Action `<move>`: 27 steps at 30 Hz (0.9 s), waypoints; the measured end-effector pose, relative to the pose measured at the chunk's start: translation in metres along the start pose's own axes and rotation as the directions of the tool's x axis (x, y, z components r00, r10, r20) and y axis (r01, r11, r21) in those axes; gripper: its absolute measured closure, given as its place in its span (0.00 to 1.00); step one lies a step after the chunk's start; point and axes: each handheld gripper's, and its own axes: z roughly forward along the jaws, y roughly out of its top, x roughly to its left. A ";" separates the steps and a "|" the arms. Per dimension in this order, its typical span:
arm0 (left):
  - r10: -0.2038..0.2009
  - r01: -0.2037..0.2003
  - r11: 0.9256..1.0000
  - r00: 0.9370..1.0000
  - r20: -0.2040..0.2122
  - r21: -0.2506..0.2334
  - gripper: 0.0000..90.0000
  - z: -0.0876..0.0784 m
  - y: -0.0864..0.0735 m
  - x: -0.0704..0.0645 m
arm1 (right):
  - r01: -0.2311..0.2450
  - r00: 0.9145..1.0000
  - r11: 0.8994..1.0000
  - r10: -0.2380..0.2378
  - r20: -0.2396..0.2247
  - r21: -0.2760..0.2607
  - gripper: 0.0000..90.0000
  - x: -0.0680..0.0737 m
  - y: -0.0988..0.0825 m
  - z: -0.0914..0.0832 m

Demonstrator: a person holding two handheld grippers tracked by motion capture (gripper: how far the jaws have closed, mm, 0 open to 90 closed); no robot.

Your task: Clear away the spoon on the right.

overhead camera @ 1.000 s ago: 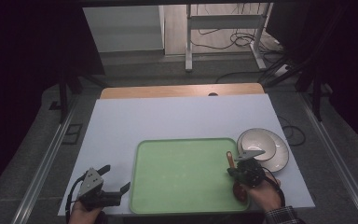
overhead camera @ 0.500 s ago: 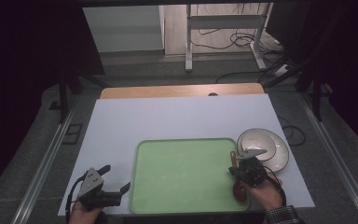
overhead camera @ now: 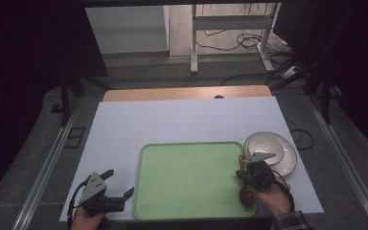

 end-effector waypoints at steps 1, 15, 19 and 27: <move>0.000 0.000 1.000 1.000 0.000 0.000 0.04 0.000 0.000 0.000 | 0.001 1.000 1.000 -0.001 0.000 -0.003 0.96 0.000 0.000 0.000; 0.001 -0.001 1.000 1.000 -0.001 0.000 0.04 0.000 0.000 0.000 | 0.021 1.000 0.999 -0.021 -0.012 -0.029 0.76 0.005 0.004 -0.004; 0.002 -0.002 1.000 1.000 -0.001 0.000 0.04 0.000 0.000 0.000 | 0.024 1.000 0.999 -0.025 -0.013 -0.037 0.69 0.007 0.005 -0.005; 0.001 -0.001 1.000 1.000 -0.001 0.000 0.04 0.000 0.000 0.000 | 0.044 0.999 0.997 -0.045 -0.015 -0.060 0.55 0.010 0.007 -0.008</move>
